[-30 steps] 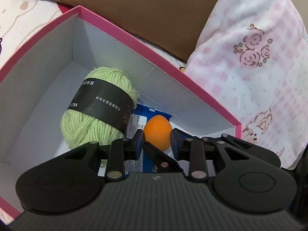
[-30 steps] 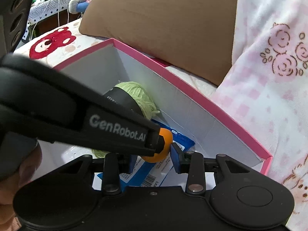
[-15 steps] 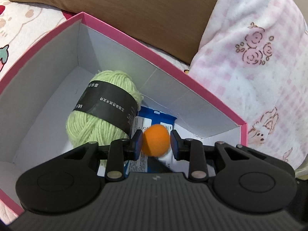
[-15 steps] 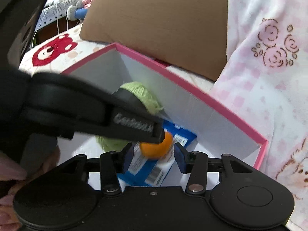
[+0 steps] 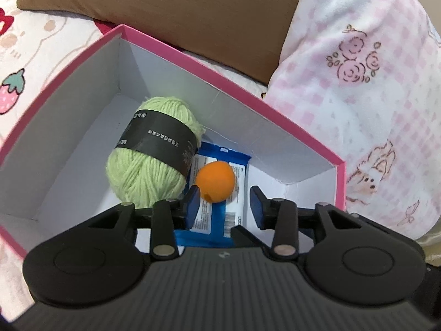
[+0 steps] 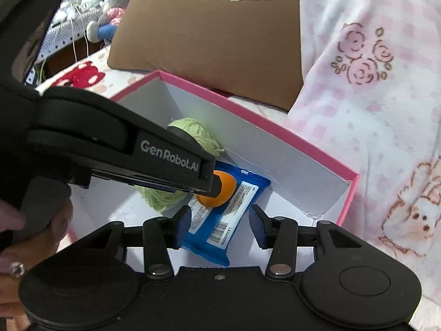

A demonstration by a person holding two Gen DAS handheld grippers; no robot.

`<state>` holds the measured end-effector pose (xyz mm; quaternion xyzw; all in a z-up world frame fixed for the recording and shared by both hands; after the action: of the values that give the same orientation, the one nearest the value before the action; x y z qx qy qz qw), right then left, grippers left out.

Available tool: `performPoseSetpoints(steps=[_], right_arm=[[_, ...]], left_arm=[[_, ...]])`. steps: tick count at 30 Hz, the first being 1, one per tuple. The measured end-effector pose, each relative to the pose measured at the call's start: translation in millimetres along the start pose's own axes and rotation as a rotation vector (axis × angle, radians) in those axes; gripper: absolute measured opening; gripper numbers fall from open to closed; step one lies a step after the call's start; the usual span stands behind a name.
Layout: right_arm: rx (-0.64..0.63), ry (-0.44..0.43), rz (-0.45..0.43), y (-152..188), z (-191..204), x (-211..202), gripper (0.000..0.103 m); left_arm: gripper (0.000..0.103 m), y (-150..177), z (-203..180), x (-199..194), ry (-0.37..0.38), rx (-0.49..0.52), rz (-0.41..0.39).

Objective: Organize objects
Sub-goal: 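Lower the orange sponge into the pink box onto the blue packet, then open the left gripper to release the sponge and withdraw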

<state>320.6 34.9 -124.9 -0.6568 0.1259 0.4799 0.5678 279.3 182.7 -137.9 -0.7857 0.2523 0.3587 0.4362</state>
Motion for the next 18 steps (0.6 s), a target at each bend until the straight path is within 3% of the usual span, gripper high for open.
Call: performPoseSetpoints(steps=[2, 5, 7, 14, 18], right_arm=[[0.016, -0.009, -0.004, 1, 1, -8, 0.053], [0.047, -0.014, -0.007, 1, -1, -20, 0.055], [0.058, 0.001, -0.014, 0, -2, -29, 0.056], [0.088, 0.036, -0.026, 5, 4, -61, 0.063], [0.106, 0.027, -0.038, 18, 0, -90, 0.064]], left_arm=[[0.042, 1, -3, -8, 0.000, 0.006, 0.003], [0.051, 3, -10, -21, -0.023, 0.043, 0.002], [0.052, 6, -13, -28, -0.058, 0.074, 0.006], [0.056, 19, -29, -60, -0.077, 0.139, 0.012], [0.057, 26, -43, -85, -0.044, 0.167, 0.001]])
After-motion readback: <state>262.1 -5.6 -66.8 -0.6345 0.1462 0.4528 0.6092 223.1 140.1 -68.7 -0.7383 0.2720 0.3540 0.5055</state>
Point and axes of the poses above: each gripper's, at about its wrist camera, not at the fingertips, and x roughly the way its jaws point, z to its left, y to its underside, the point moved 9 cm from there along x, roughly the way its jaws point, and after that the axes turned 9 degrees about x, right-handed, at the moved point
